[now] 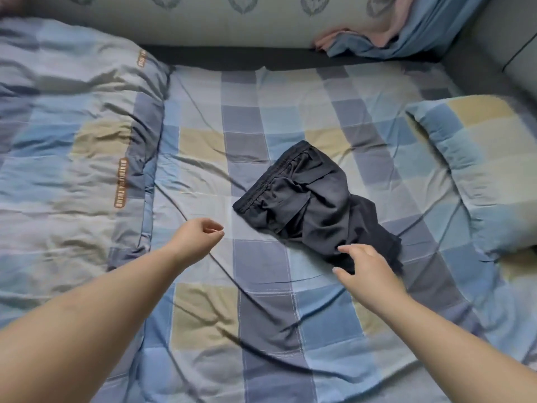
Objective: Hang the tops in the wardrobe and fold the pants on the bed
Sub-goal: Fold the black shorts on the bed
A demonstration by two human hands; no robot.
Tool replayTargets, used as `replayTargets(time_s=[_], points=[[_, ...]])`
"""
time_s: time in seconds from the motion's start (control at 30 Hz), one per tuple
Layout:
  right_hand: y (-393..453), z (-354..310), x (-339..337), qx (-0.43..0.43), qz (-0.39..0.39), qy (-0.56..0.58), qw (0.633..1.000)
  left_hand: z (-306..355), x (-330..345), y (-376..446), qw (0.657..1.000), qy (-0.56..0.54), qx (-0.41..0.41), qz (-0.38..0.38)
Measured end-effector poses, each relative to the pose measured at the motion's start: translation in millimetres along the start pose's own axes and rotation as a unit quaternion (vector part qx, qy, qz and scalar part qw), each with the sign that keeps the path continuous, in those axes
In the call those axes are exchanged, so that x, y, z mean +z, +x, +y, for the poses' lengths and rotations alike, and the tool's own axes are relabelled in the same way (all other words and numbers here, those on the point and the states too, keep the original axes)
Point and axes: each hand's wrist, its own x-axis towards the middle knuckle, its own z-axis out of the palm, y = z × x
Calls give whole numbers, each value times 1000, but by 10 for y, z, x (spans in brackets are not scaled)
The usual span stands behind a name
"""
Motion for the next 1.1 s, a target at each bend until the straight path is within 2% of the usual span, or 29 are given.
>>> replayTargets(time_s=[0.2,0.33,0.6,0.63,0.73,0.83,0.97,1.1], points=[[748,243,448,-22,-32,-27,999,-358,571,552,998,-27,-53,2],[1241,339,551,-59,-34,-44,997,-413,875,969,995,-71,-69,33],[2298,264,450,-141,43,-38,988,-366,1399,1841,965,-203,-78,144],[2461,220,421,-144,46,-41,988,-360,1404,1985,969,-178,-68,155],[2964,58,435,-140,44,-49,988,-423,1383,2441,986,38,-61,148],[3415,-73,491,-164,42,-93,981,-543,1550,2740,980,58,-100,163],[3977,-313,604,-224,37,-188,956,-718,1941,2750,942,151,-43,297],[4471,-531,732,-287,-31,-349,892,-776,2079,2860,920,209,-57,327]])
